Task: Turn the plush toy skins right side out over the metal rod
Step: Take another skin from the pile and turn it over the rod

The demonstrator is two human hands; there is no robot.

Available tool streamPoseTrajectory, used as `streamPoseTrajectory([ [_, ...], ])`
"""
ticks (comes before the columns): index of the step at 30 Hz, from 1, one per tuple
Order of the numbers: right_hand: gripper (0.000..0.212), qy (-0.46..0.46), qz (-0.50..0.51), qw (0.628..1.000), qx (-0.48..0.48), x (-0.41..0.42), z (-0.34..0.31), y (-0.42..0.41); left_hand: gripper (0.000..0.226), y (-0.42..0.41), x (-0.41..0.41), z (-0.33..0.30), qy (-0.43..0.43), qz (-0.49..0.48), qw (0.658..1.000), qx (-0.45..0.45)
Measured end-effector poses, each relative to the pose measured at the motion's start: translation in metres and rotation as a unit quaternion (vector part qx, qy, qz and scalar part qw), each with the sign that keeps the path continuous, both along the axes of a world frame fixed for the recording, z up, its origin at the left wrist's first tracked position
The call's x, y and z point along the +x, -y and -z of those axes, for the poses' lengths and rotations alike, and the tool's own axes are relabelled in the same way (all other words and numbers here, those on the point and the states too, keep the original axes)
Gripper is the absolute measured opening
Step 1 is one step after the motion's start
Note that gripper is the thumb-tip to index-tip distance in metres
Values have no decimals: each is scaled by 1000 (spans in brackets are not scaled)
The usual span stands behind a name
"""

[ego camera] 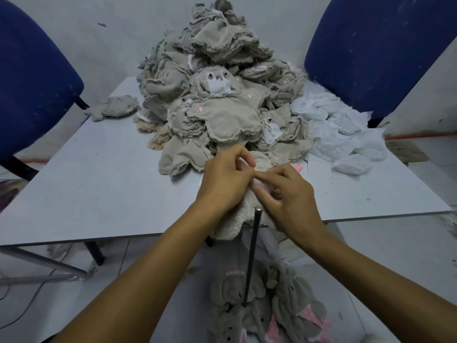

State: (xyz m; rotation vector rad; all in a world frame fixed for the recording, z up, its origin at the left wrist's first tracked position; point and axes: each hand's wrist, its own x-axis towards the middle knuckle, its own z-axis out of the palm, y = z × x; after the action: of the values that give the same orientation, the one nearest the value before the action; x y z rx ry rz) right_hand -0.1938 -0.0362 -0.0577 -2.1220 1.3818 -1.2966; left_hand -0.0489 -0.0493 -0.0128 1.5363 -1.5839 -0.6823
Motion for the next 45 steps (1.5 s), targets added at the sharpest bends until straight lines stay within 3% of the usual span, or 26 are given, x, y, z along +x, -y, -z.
streamPoseTrajectory([
  [3,29,27,-27,997,63,-5,-4,-1,18,0,2,0,11,-1,1000,11],
  [6,22,-63,-24,998,16,-5,-3,-3,19,0,4,-1,27,13,999,12],
  [8,24,-75,-18,997,-3,-3,-3,-4,20,-2,3,-3,34,19,999,5],
  [14,26,47,44,997,45,-4,-5,5,19,-8,-5,-5,39,71,996,-39],
  [17,14,7,35,999,0,-1,-3,1,20,-6,-3,-1,25,52,998,-30],
  [20,16,-32,8,999,-20,2,1,-4,19,-3,1,1,-20,19,1000,0],
  [23,17,-77,5,997,-28,1,0,-4,18,-6,-2,1,10,28,999,-14],
  [25,19,-43,17,999,-1,1,-2,-2,19,-8,-4,-1,11,35,999,-19],
  [28,41,30,52,996,65,-1,-6,7,21,-12,-5,-3,12,72,997,-26],
  [33,39,-39,97,992,66,3,-5,14,21,-11,-2,-1,39,131,989,-51],
  [36,24,-11,49,992,117,-4,-10,22,18,-6,-2,7,32,112,993,-3],
  [38,17,34,31,989,144,-12,-14,26,32,-2,-4,14,58,79,993,72],
  [39,18,22,41,988,147,-15,-14,27,37,0,-5,16,64,56,992,94],
  [42,56,-185,78,963,178,-21,-15,27,35,4,-8,16,104,22,990,87],
  [43,67,-208,73,955,197,-22,-16,27,34,3,-9,16,128,35,988,79],
  [45,73,-151,31,963,220,-22,-20,27,31,1,-9,16,120,51,990,51],
])
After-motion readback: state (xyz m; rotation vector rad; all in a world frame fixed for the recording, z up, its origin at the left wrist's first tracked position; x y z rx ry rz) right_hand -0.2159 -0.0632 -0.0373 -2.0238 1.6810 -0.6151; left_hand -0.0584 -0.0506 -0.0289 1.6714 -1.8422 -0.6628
